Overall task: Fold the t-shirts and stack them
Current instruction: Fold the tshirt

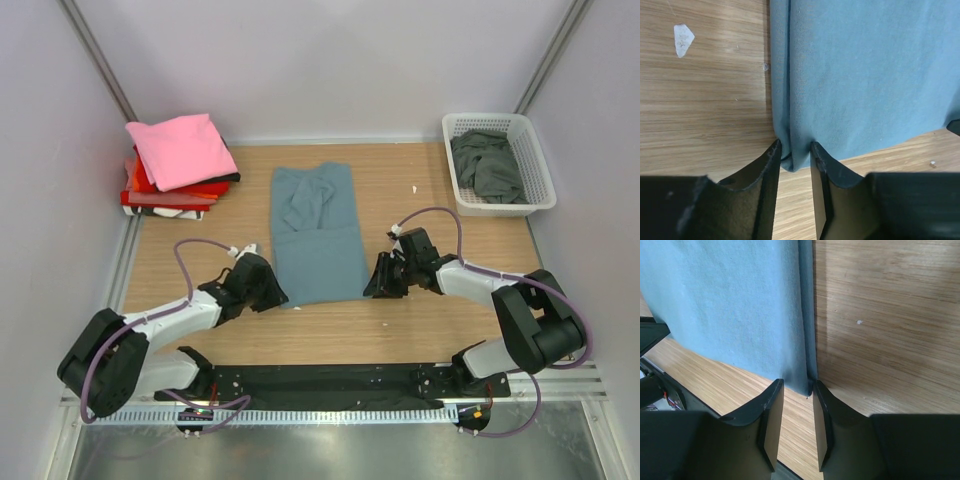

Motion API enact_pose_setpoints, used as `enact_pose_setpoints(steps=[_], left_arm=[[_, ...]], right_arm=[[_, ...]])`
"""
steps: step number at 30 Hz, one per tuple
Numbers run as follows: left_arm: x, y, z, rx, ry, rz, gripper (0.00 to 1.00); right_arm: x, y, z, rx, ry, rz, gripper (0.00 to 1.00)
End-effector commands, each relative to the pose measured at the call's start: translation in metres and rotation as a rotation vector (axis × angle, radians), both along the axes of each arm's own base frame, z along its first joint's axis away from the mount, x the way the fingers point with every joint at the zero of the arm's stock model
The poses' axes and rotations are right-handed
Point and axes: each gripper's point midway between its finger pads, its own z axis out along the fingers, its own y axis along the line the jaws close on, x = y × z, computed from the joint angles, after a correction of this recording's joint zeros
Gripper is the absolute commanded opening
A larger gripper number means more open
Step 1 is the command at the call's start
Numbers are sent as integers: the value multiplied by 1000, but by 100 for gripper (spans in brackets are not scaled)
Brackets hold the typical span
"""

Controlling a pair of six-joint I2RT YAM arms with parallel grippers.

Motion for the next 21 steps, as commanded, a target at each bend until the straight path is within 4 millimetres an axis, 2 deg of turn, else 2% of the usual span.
enact_pose_setpoints(steps=[1,3,4,5,6,12,18,19,21], left_arm=[[-32,17,-29,58,121,-15,31],[-35,19,-30,55,119,-16,20],[-34,19,-29,54,116,-14,9],[-34,18,-26,45,107,-15,5],[-34,19,-26,45,105,-14,1],[-38,10,-15,-3,115,-43,0],[-48,4,-3,-55,137,-61,0],[-49,1,5,-80,130,-61,0],[-54,0,10,-91,136,-69,0]], right_arm=[[4,2,0,7,-19,1,35],[4,2,0,9,-21,0,21],[4,2,1,11,-24,2,14],[3,2,1,10,-20,-2,2],[3,2,2,12,-25,-1,1],[0,2,9,29,-35,-8,1],[-15,-3,31,66,-60,-23,1],[-17,-3,39,80,-81,-28,1],[-24,-5,44,87,-74,-30,1]])
